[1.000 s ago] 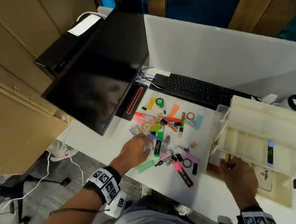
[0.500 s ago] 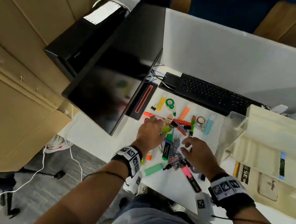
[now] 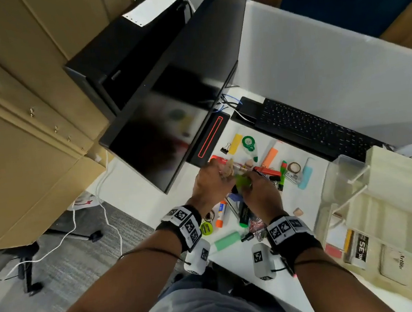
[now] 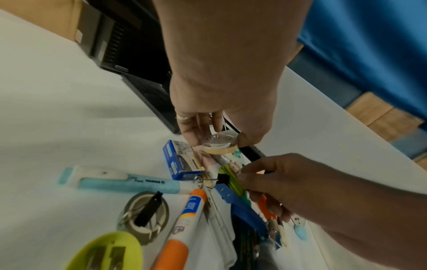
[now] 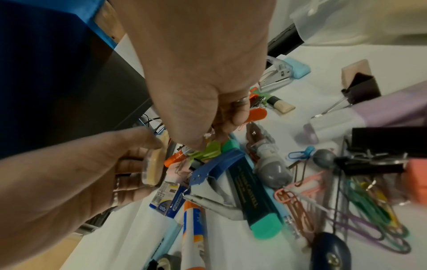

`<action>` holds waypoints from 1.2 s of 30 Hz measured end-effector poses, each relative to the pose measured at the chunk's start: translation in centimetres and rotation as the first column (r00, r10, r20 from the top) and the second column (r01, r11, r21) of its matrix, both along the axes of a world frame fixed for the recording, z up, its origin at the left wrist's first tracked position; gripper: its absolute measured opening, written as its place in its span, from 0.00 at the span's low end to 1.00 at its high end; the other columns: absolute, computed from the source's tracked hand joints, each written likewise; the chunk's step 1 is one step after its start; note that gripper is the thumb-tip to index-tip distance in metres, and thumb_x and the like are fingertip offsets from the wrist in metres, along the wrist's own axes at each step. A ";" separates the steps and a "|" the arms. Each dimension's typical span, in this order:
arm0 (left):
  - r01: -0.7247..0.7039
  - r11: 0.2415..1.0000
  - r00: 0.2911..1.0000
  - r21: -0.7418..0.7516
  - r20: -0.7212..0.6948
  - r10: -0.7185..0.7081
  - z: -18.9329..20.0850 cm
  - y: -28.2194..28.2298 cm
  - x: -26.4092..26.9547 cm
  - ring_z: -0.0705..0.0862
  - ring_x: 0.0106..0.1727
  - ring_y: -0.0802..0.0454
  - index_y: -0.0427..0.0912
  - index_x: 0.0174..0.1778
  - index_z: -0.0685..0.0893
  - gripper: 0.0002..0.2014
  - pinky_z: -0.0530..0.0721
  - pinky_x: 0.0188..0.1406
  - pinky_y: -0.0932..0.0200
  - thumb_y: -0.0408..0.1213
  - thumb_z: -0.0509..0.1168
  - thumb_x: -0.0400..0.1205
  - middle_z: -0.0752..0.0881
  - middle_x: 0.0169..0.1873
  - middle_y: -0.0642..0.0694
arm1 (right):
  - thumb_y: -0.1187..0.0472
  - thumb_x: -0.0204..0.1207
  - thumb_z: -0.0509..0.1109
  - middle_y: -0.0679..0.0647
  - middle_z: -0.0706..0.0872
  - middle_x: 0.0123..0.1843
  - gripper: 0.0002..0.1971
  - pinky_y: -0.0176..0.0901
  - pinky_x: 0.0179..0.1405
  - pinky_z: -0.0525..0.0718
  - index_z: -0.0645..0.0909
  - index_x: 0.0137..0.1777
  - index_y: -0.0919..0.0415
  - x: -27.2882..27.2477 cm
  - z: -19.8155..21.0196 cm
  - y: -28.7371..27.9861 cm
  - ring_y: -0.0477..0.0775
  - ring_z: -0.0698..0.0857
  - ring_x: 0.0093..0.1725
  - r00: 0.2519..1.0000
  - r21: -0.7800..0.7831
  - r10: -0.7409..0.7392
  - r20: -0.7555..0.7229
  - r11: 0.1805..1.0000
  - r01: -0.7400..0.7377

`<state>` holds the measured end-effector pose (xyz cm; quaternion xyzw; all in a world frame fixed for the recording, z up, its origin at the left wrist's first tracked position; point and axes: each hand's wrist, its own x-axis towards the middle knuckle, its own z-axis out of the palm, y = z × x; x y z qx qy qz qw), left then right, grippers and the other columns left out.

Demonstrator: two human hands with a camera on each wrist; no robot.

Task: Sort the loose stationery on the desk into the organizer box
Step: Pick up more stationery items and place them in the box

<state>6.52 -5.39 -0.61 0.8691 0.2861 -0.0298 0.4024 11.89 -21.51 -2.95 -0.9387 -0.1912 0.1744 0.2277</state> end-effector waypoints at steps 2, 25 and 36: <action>-0.041 0.999 0.999 -0.012 -0.002 0.041 0.1 0.4 -0.6 0.84 0.30 0.60 0.49 0.44 0.82 0.12 0.68 0.22 0.69 0.50 0.75 0.74 0.85 0.32 0.56 | 0.42 0.83 0.68 0.58 0.92 0.54 0.22 0.56 0.49 0.91 0.82 0.70 0.55 0.0 -0.1 0.6 0.63 0.91 0.55 1.000 -0.090 -0.012 0.016 0.996 0.013; 0.161 0.967 0.985 -0.196 0.091 -0.145 0.4 0.7 -2.9 0.83 0.41 0.49 0.40 0.52 0.82 0.09 0.80 0.37 0.62 0.39 0.72 0.79 0.85 0.43 0.46 | 0.59 0.65 0.90 0.48 0.94 0.39 0.17 0.44 0.38 0.91 0.86 0.48 0.53 -2.7 2.3 -5.8 0.47 0.93 0.38 0.894 0.353 -0.275 -0.355 0.846 0.400; 0.400 0.843 0.901 -0.360 -0.016 -0.434 2.3 -5.7 -0.1 0.75 0.29 0.54 0.40 0.43 0.80 0.15 0.75 0.27 0.58 0.49 0.68 0.85 0.77 0.31 0.48 | 0.72 0.69 0.86 0.57 0.90 0.44 0.19 0.38 0.28 0.83 0.83 0.55 0.60 -4.9 6.3 -8.2 0.52 0.88 0.33 0.814 0.514 -0.222 -0.536 0.679 0.524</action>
